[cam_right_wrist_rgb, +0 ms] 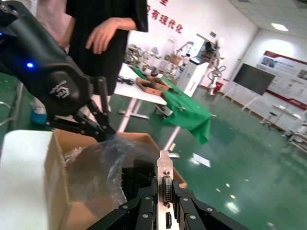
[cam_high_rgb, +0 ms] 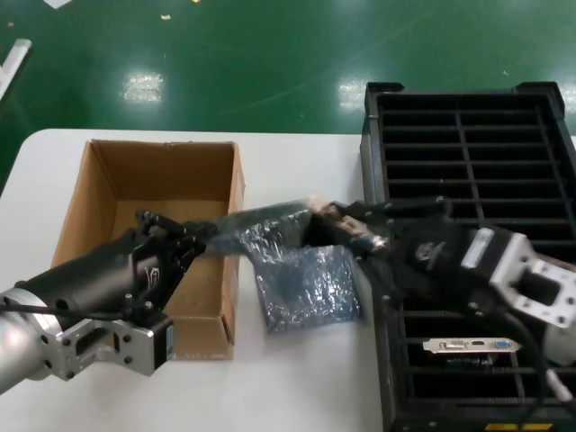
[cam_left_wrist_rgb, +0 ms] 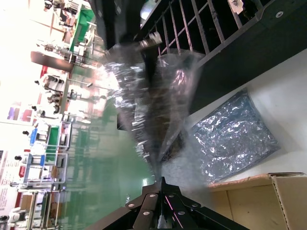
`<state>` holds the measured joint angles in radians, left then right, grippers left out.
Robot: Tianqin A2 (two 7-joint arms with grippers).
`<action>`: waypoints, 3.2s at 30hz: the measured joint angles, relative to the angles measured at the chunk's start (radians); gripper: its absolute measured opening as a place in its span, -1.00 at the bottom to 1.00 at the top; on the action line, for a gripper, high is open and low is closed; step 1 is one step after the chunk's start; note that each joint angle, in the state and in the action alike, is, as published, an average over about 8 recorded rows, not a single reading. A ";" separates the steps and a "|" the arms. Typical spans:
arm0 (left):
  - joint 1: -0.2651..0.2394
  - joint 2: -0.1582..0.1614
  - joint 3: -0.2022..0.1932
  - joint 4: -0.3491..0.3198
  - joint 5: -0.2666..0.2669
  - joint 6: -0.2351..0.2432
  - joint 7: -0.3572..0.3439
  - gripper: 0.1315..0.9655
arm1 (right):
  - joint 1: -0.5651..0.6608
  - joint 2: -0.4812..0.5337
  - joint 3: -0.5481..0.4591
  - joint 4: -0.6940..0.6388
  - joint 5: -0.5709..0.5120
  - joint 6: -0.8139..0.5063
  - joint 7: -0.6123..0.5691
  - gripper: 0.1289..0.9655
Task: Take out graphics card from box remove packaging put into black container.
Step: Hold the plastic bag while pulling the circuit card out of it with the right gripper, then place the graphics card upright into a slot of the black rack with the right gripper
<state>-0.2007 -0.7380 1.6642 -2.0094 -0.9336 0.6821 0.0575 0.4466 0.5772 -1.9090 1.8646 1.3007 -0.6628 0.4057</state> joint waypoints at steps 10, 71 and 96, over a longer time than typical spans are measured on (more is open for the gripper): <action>0.000 0.000 0.000 0.000 0.000 0.000 0.000 -0.98 | -0.109 0.110 0.159 0.138 -0.018 -0.012 0.121 -0.87; 0.000 0.000 0.000 0.000 0.000 0.000 0.000 -0.98 | 0.248 0.277 0.007 0.195 -0.298 -0.540 0.138 -0.87; 0.000 0.000 0.000 0.000 0.000 0.000 0.000 -0.98 | 0.327 0.258 -0.053 0.195 -0.268 -0.644 0.018 -0.87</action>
<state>-0.2007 -0.7380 1.6642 -2.0094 -0.9336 0.6821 0.0575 0.7732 0.8349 -1.9624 2.0595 1.0331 -1.3066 0.4234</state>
